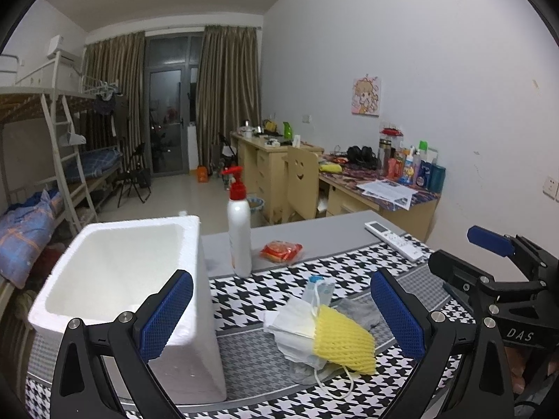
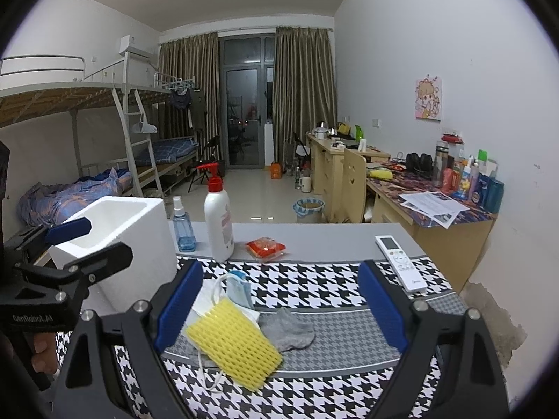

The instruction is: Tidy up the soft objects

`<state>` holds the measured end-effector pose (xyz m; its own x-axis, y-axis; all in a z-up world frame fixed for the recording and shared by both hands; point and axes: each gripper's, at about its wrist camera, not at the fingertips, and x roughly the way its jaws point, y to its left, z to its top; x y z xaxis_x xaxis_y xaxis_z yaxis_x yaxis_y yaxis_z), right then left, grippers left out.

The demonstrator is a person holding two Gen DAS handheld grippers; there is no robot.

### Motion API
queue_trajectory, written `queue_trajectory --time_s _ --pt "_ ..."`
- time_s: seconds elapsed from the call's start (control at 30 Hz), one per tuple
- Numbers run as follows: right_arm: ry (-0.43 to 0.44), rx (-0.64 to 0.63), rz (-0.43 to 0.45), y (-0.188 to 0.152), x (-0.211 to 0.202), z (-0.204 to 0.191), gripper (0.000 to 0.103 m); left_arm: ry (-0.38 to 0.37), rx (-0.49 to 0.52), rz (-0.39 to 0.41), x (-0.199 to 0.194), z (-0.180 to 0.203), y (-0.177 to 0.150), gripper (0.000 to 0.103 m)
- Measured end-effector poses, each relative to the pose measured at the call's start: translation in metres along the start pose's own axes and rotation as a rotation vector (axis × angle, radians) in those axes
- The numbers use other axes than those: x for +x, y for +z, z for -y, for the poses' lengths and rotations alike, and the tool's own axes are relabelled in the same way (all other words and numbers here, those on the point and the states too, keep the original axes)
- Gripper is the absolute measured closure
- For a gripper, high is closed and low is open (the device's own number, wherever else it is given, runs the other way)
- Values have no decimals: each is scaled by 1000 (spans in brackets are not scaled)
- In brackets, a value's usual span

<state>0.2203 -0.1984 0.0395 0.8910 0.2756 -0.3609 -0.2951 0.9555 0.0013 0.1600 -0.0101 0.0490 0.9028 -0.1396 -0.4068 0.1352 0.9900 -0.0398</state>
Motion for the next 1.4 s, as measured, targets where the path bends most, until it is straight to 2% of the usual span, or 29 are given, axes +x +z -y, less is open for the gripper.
queue_trajectory --time_s 0.4,0.77,0.9,1.1,1.4 --pt "-19 6 -26 -10 4 13 10 -13 -5 -50 21 9 -12 1" --pt "9 18 -62 -23 16 21 10 -6 8 -91 39 16 -24 1" --pt "22 11 -80 -32 20 22 10 8 27 -69 41 20 -26 1" --pt "24 33 -96 -38 21 28 10 -15 46 -65 42 29 -27 1" --pt "35 34 -125 -46 25 33 10 -19 30 -107 56 33 -33 1"
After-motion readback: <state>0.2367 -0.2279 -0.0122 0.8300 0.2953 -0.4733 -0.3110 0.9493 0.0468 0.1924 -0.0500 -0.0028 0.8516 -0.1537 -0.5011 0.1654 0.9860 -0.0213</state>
